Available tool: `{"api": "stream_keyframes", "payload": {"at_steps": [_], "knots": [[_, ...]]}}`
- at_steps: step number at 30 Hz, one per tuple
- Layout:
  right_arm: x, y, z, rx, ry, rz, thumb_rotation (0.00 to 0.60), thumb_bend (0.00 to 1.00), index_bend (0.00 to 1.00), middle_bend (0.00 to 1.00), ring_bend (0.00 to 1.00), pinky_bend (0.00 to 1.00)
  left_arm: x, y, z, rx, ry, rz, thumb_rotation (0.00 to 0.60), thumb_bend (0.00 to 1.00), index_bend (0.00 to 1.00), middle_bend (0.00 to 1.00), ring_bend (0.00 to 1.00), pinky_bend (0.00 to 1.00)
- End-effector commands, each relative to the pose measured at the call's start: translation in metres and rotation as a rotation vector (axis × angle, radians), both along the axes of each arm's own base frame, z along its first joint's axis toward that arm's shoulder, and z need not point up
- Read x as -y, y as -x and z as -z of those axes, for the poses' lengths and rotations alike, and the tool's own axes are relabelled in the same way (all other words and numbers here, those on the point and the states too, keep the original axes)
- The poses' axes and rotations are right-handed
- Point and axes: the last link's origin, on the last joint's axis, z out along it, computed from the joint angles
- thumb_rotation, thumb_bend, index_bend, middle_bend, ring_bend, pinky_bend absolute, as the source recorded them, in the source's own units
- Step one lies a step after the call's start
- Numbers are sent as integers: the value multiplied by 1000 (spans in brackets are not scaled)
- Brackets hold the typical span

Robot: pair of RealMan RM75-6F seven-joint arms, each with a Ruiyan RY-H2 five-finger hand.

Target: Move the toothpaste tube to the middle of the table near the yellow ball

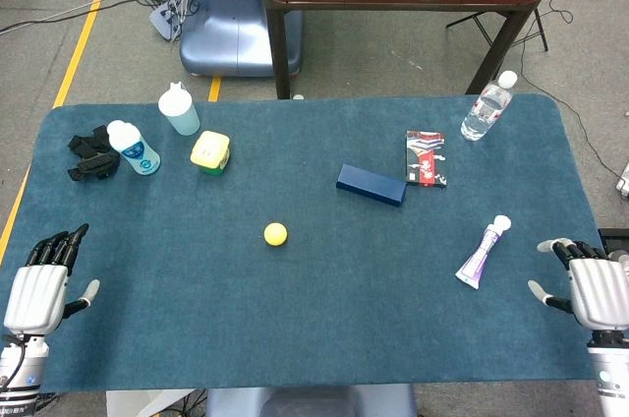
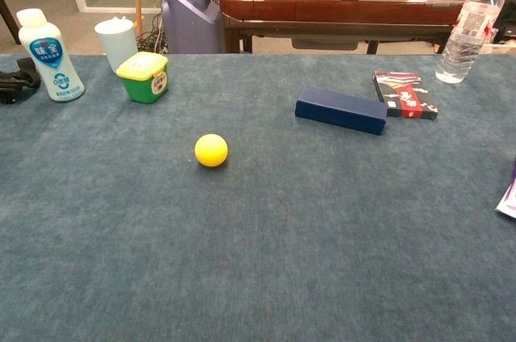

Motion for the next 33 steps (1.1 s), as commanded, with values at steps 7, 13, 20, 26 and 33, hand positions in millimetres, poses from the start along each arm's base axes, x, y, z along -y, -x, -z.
{"api": "stream_keyframes", "payload": {"at_steps": [7, 13, 20, 26, 33], "knots": [[3, -1, -3, 5, -36, 8, 600, 212, 379, 395, 343, 403, 2, 0, 0, 3, 9, 2, 600, 256, 40, 167, 121, 125], [16, 2, -11, -34, -148, 85, 600, 212, 313, 394, 312, 362, 1, 1, 3, 18, 39, -13, 600, 257, 40, 166, 121, 125], [38, 14, -3, -43, -311, 223, 600, 212, 204, 337, 224, 310, 1, 3, 10, 43, 65, -25, 600, 256, 40, 163, 121, 125], [59, 24, 12, -63, -367, 254, 600, 212, 194, 333, 216, 309, 0, 4, 12, 46, 76, -31, 600, 256, 40, 159, 121, 125], [78, 31, 34, -60, -425, 273, 600, 212, 182, 332, 216, 309, 2, 6, 12, 50, 80, -43, 600, 256, 40, 157, 121, 125]]}}
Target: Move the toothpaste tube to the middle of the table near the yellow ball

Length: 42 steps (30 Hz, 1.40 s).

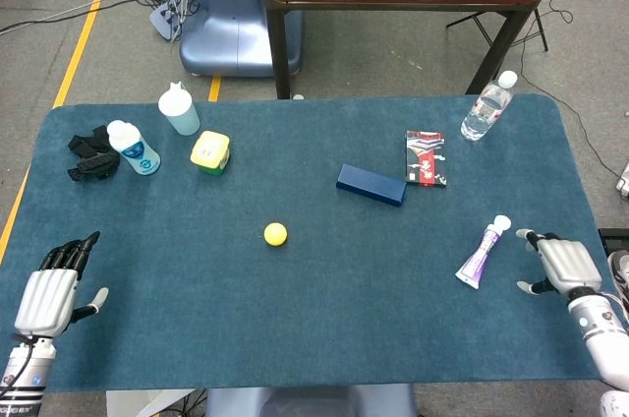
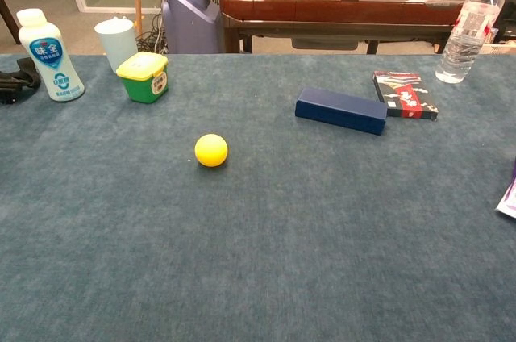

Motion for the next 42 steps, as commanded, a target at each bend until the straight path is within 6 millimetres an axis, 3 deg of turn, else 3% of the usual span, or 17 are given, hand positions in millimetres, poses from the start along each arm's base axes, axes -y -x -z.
{"api": "stream_keyframes", "payload": {"at_steps": [1, 14, 24, 29, 34, 42], "knots": [[10, 2, 13, 4, -30, 6, 600, 212, 182, 332, 216, 309, 1, 0, 0, 0, 0, -2, 600, 256, 40, 157, 121, 125], [34, -7, 48, 65, -80, -53, 600, 215, 182, 331, 216, 309, 1, 0, -2, 5, -2, -5, 600, 256, 40, 156, 121, 125], [46, -42, 77, 131, -132, -194, 600, 216, 182, 331, 216, 309, 4, 3, -4, 1, -9, -20, 600, 255, 40, 154, 121, 125], [44, -71, 91, 198, -162, -297, 600, 216, 182, 331, 216, 309, 5, 4, -7, -3, -18, -23, 600, 255, 40, 153, 121, 125], [33, -79, 84, 220, -175, -346, 600, 216, 182, 331, 216, 309, 6, 4, -8, 0, -17, -24, 600, 254, 40, 153, 121, 125], [45, -58, 55, 147, -116, -280, 600, 227, 140, 308, 216, 281, 4, 2, -4, 8, -1, -18, 599, 254, 40, 153, 121, 125]]}}
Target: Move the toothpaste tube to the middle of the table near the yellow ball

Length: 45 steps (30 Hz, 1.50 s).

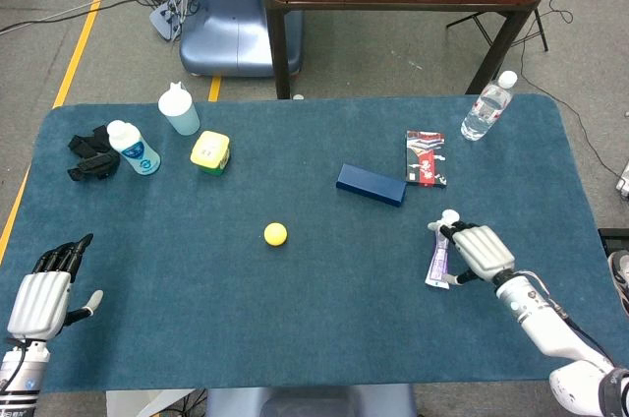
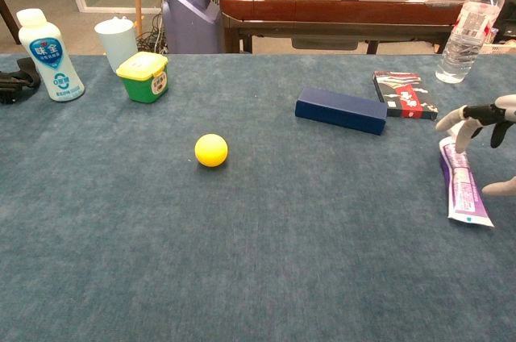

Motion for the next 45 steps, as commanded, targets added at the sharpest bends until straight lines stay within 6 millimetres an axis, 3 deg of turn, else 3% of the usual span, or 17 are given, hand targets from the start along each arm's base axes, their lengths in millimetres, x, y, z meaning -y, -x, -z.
{"api": "stream_keyframes", "payload": {"at_steps": [1, 7, 14, 20, 27, 38, 45], "knots": [[10, 9, -11, -36, 29, 34, 600, 228, 134, 303, 216, 281, 0, 0, 1, 1, 1, 1, 600, 254, 40, 153, 121, 125], [28, 16, -12, -73, 28, 72, 600, 252, 82, 271, 201, 258, 1, -2, -1, 0, -4, 2, 600, 254, 40, 152, 121, 125], [31, 28, -19, -89, 52, 118, 600, 267, 73, 267, 196, 253, 6, -1, -5, 2, -10, -13, 600, 254, 40, 151, 120, 125], [34, 31, -5, -94, 9, 140, 600, 268, 50, 259, 194, 252, 8, -1, -5, 5, -10, -13, 600, 254, 40, 147, 120, 125], [42, 11, 15, -36, -50, 100, 599, 313, 0, 209, 152, 195, 12, -1, -13, -2, -31, -16, 600, 253, 40, 145, 119, 125], [20, -24, 33, 50, -168, -35, 593, 354, 0, 207, 152, 194, 18, -1, -17, -6, -40, -29, 600, 253, 39, 141, 111, 125], [6, -32, 30, 46, -169, -102, 591, 351, 0, 227, 152, 194, 18, -1, -17, -3, -40, -27, 600, 253, 39, 140, 111, 125]]}}
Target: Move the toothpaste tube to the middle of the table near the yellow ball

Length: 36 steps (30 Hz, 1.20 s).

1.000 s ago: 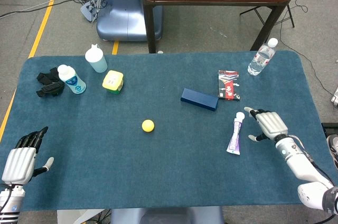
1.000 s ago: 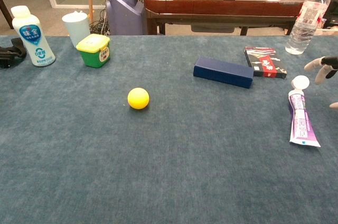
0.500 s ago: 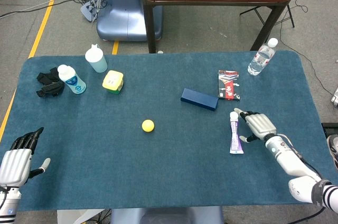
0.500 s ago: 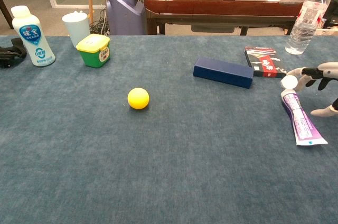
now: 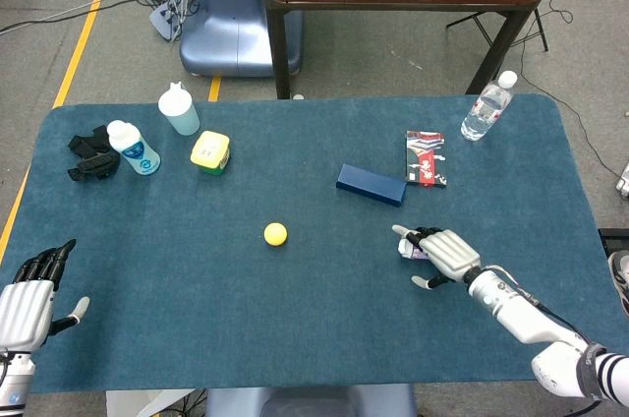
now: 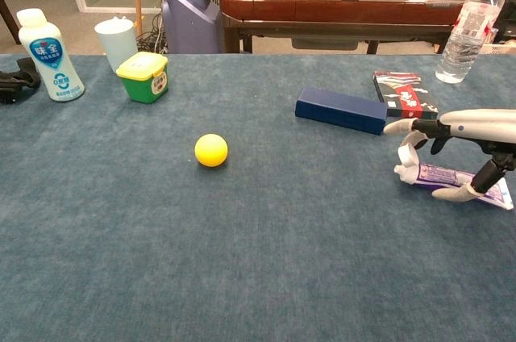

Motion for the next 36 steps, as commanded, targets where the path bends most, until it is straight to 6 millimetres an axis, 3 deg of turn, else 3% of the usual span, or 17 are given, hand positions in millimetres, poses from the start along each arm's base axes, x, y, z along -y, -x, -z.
{"api": "stream_keyframes", "payload": {"at_steps": [1, 4, 6, 12, 22, 28, 36], "knots": [[-3, 2, -6, -15, 39, -18, 590, 349, 0, 234, 152, 194, 0, 0, 0, 3, 0, 2, 600, 253, 39, 140, 111, 125], [-1, 6, -10, -21, 96, -17, 591, 322, 27, 284, 159, 194, 1, 0, 0, 5, -2, 3, 600, 253, 39, 140, 111, 125], [4, 16, -20, -65, 227, -21, 593, 264, 117, 350, 205, 195, 2, 1, -1, 9, -4, 2, 600, 253, 39, 140, 111, 125], [-1, 24, -13, -162, 314, -10, 596, 208, 260, 451, 291, 214, 2, 2, 1, 18, 0, 6, 600, 253, 39, 140, 111, 125], [1, 23, 7, -227, 325, -27, 600, 225, 319, 461, 302, 232, 5, 5, -2, 30, -4, 1, 599, 253, 39, 140, 111, 125], [0, 19, 19, -234, 307, -40, 600, 351, 398, 453, 302, 232, 8, 8, -6, 36, -13, -7, 595, 253, 39, 140, 111, 125], [-3, 23, 25, -258, 300, -32, 600, 359, 429, 452, 313, 232, 9, 9, -7, 41, -9, -9, 582, 253, 39, 139, 111, 125]]}}
